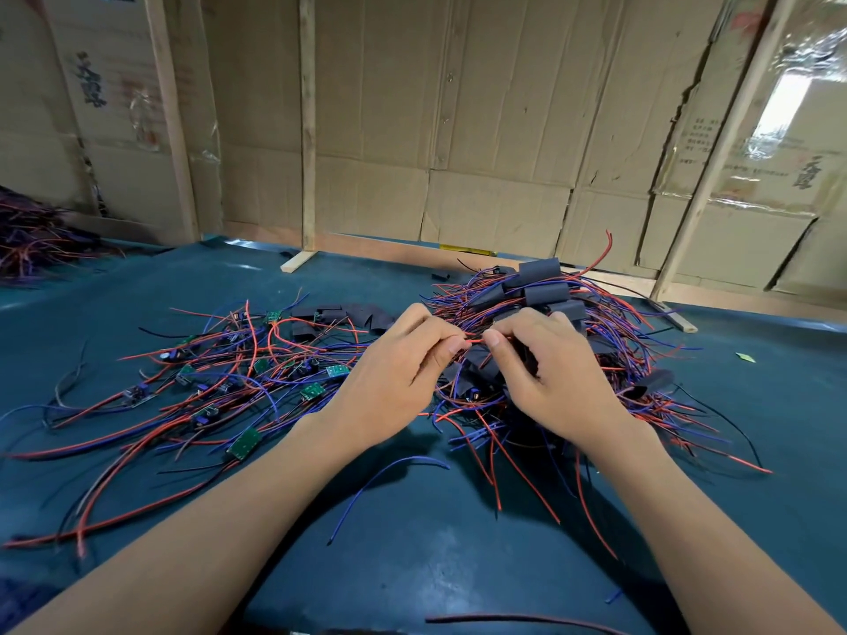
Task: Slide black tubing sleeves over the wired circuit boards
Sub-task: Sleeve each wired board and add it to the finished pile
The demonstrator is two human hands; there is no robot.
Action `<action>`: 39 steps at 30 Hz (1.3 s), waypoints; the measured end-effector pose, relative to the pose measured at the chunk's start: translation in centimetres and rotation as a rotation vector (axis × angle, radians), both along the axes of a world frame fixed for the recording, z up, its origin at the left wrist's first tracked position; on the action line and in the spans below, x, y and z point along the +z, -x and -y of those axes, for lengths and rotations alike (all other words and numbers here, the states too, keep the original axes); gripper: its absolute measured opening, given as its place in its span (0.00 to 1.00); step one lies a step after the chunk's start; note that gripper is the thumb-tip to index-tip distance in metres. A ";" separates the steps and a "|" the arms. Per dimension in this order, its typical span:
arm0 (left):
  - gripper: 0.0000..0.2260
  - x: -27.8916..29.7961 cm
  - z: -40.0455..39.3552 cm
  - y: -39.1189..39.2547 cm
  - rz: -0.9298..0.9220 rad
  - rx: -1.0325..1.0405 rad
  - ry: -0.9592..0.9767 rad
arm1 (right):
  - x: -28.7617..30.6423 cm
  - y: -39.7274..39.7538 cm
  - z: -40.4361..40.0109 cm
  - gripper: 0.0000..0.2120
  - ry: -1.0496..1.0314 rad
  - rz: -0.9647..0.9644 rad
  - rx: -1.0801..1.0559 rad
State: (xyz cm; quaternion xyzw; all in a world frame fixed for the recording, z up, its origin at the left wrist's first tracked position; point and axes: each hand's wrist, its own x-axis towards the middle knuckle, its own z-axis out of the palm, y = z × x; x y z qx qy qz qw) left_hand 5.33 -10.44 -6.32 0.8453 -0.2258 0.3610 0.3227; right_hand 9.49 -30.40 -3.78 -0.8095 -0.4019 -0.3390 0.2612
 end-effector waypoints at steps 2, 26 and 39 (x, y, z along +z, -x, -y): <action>0.10 0.0 0.0 0.0 -0.002 -0.006 -0.005 | 0.0 0.0 0.1 0.10 -0.008 -0.011 0.014; 0.04 -0.5 0.1 -0.4 0.131 0.028 -0.020 | 0.1 -0.3 0.4 0.10 0.019 0.034 0.073; 0.08 -0.3 0.3 0.0 0.118 0.045 -0.076 | -0.1 -0.6 0.0 0.04 0.118 0.155 0.026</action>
